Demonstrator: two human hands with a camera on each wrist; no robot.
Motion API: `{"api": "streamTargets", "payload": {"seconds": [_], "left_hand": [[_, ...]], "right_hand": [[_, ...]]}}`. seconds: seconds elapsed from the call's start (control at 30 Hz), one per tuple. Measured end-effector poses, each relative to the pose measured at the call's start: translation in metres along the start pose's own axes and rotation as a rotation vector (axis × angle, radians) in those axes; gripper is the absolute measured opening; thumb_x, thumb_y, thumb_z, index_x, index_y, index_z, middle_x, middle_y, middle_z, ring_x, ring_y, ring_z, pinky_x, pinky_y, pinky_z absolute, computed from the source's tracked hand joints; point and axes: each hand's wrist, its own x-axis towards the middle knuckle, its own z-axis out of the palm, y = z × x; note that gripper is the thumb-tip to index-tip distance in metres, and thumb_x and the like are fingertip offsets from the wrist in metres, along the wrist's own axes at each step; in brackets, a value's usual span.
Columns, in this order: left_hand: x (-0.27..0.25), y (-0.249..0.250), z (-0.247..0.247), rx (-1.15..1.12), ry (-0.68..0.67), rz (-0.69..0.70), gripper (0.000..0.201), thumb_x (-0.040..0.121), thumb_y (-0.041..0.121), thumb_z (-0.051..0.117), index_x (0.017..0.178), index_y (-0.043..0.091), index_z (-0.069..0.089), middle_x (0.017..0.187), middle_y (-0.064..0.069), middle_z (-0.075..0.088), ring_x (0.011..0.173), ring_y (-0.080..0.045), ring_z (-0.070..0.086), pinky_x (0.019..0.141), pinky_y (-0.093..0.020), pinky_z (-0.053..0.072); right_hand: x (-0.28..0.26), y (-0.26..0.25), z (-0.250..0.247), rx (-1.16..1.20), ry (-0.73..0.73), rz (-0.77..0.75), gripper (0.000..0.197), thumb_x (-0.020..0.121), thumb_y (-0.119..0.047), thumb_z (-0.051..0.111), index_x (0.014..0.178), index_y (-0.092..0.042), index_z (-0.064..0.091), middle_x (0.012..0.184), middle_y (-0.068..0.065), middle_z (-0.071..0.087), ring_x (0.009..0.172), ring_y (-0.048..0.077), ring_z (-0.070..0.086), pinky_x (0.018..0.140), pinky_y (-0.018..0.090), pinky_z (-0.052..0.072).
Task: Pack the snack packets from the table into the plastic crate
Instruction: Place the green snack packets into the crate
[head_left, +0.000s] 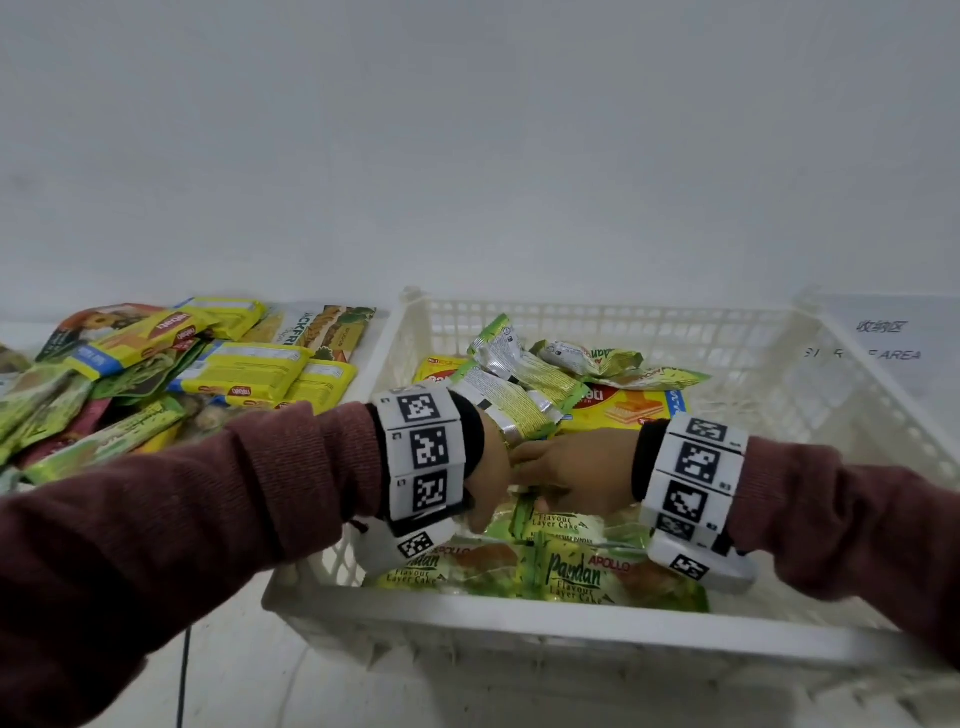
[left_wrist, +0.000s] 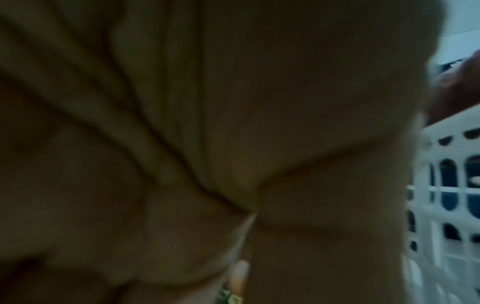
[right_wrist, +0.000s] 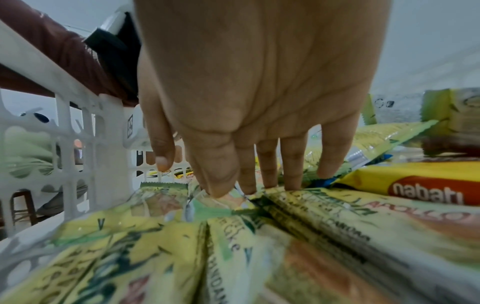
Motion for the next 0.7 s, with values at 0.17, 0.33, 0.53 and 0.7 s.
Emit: {"api": "streamTargets", "payload": {"seconds": [0.17,0.33,0.53,0.7], "left_hand": [[0.006,-0.025,-0.026,-0.109,0.327,-0.011,0.026,0.095,0.022,0.045,0.075,0.008,0.053,0.065,0.001,0.045,0.056,-0.011,0.04,0.054,-0.019,0.035],[0.024,-0.027,-0.032,-0.215,0.439,0.011,0.026,0.091,0.032,0.056,0.083,0.007,0.054,0.066,0.001,0.045,0.065,-0.015,0.045,0.064,-0.026,0.039],[0.041,-0.009,-0.022,-0.202,0.466,-0.043,0.035,0.088,0.044,0.055,0.082,0.01,0.051,0.064,0.001,0.043,0.057,-0.012,0.043,0.048,-0.022,0.035],[0.039,-0.003,-0.018,-0.12,0.504,-0.056,0.029,0.087,0.038,0.059,0.094,0.01,0.058,0.064,0.001,0.041,0.058,-0.013,0.044,0.051,-0.024,0.038]], "right_hand": [[-0.009,0.016,-0.034,0.104,0.219,0.076,0.043,0.09,-0.003,0.048,0.129,-0.019,0.053,0.115,0.004,0.063,0.085,0.01,0.051,0.065,0.014,0.033],[-0.002,0.041,-0.05,-0.162,0.307,0.293,0.042,0.088,-0.005,0.052,0.126,-0.023,0.051,0.122,0.002,0.052,0.11,0.021,0.052,0.081,0.03,0.044],[0.013,0.047,-0.044,-0.309,0.175,0.308,0.052,0.088,-0.017,0.057,0.134,-0.02,0.032,0.129,0.004,0.045,0.115,0.025,0.05,0.084,0.039,0.05],[0.017,0.051,-0.036,-0.456,0.267,0.266,0.041,0.094,-0.015,0.047,0.132,-0.02,0.033,0.122,0.005,0.051,0.108,0.025,0.054,0.078,0.035,0.048]]}}
